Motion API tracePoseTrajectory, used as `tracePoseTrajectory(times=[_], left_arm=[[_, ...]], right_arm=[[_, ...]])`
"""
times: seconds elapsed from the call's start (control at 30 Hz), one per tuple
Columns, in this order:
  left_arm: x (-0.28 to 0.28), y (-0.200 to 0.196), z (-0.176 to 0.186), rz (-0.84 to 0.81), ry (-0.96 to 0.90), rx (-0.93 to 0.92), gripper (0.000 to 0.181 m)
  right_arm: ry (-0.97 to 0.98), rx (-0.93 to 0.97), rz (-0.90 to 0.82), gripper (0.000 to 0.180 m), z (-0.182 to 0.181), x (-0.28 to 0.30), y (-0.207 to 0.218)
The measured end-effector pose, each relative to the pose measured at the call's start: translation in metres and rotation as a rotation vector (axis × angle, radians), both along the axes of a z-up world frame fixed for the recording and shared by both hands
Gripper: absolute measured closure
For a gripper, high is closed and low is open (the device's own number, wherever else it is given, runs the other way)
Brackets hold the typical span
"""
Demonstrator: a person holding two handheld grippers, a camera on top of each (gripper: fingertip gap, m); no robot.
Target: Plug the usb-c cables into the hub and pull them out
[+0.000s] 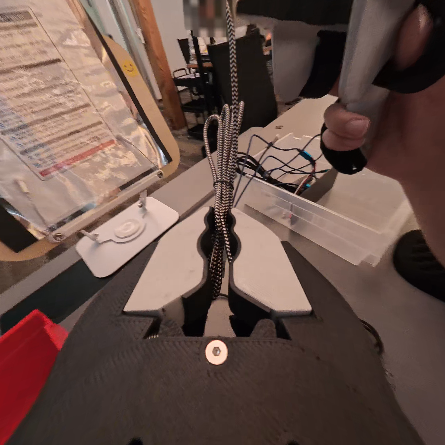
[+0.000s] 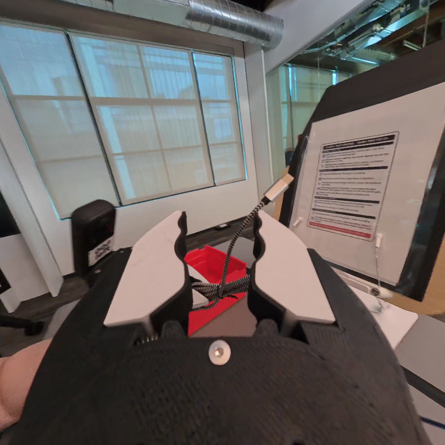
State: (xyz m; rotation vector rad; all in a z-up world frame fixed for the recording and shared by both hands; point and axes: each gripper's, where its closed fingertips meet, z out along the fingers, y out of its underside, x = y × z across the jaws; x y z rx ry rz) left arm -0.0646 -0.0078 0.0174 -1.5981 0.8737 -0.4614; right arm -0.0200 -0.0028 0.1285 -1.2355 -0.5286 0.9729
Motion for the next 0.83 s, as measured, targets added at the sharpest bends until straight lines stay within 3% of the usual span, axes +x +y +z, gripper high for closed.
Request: tracePoseTrajectory(times=[0.13, 0.3, 0.37, 0.5, 0.67, 0.73, 0.83], left_arm=[[0.003, -0.002, 0.002, 0.047, 0.0, 0.057, 0.172], [0.002, 0.002, 0.0, 0.1, 0.007, 0.08, 0.172], [0.003, 0.003, -0.003, 0.112, 0.017, 0.087, 0.171], [0.011, 0.002, -0.01, 0.113, 0.04, 0.103, 0.167], [0.015, -0.011, -0.008, 0.008, 0.11, 0.033, 0.119], [0.008, -0.024, 0.001, -0.08, 0.082, -0.062, 0.113], [-0.004, -0.049, 0.034, -0.239, -0.109, -0.191, 0.113]], right_arm=[[-0.027, -0.093, -0.222, 0.127, -0.019, 0.01, 0.023], [0.033, -0.123, -0.108, 0.147, -0.024, -0.001, 0.021], [0.009, -0.083, -0.109, 0.171, -0.024, -0.003, 0.02], [-0.121, -0.044, -0.071, 0.176, -0.029, -0.01, 0.015], [-0.387, 0.109, -0.092, 0.177, -0.03, -0.009, 0.005], [-0.505, 0.189, -0.108, 0.177, -0.033, -0.01, -0.002], [-0.637, 0.275, -0.101, 0.176, -0.04, -0.018, -0.012]])
